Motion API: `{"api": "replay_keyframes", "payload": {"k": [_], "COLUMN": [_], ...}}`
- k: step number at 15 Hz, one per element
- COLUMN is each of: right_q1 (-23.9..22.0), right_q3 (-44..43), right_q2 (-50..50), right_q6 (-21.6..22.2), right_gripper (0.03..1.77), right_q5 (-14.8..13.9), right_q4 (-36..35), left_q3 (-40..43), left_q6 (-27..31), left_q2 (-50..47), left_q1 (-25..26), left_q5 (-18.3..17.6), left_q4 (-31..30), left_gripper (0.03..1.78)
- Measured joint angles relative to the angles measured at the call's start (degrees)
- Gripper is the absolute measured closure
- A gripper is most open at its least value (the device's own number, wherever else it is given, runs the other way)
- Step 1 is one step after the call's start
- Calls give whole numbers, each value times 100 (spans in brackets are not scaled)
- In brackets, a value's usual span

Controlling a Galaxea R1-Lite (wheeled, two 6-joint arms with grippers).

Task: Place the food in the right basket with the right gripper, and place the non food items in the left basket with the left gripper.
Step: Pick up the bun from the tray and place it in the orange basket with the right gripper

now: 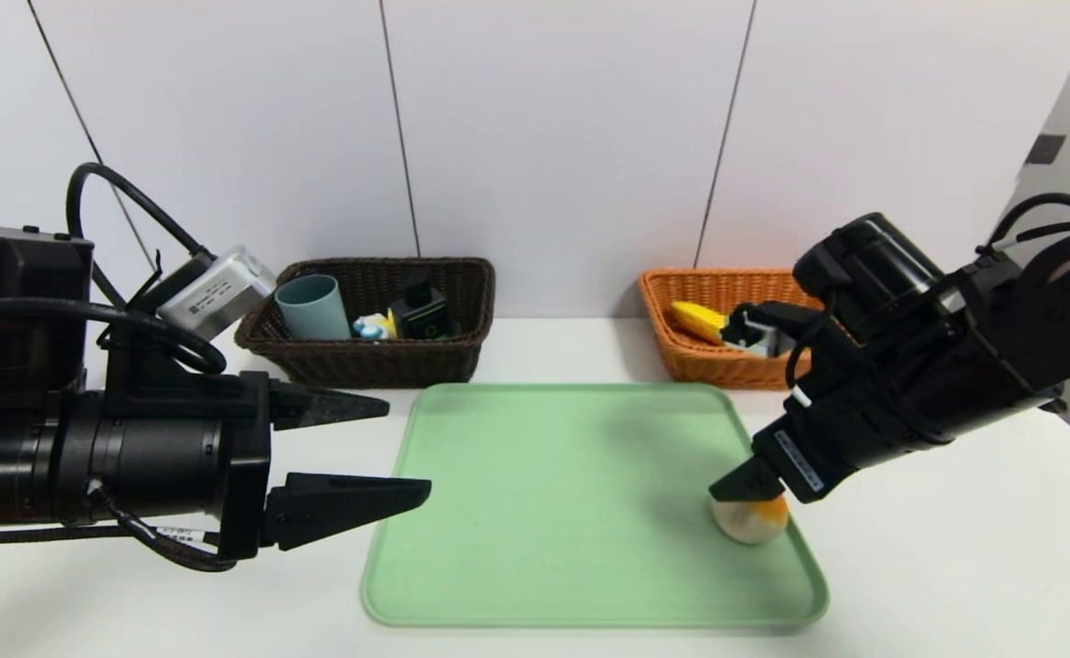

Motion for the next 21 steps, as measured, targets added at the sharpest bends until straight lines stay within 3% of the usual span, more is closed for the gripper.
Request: {"api": "replay_keyframes", "payload": {"k": [5, 9, 12, 14, 21], "right_q1": [46, 11, -17, -30, -37], "right_q3": [155, 194, 232, 240, 74], "right_q2": [276, 378, 391, 391, 219], "right_q6": [-137, -116, -101, -104, -73], "right_gripper": [10, 75, 105, 171, 175], "right_q5": [-26, -12, -15, -6, -4], "right_q4": [-2, -10, -10, -11, -176], "left_q3": [2, 16, 33, 35, 88], "left_q6": [2, 13, 9, 11, 11], "left_q2": [-30, -52, -55, -60, -116], "left_q1": [0, 0, 0, 0, 5], "left_q5": [6, 11, 11, 11, 30], "left_q4": [5, 9, 9, 5, 0], "left_gripper": [12, 12, 12, 12, 12]}}
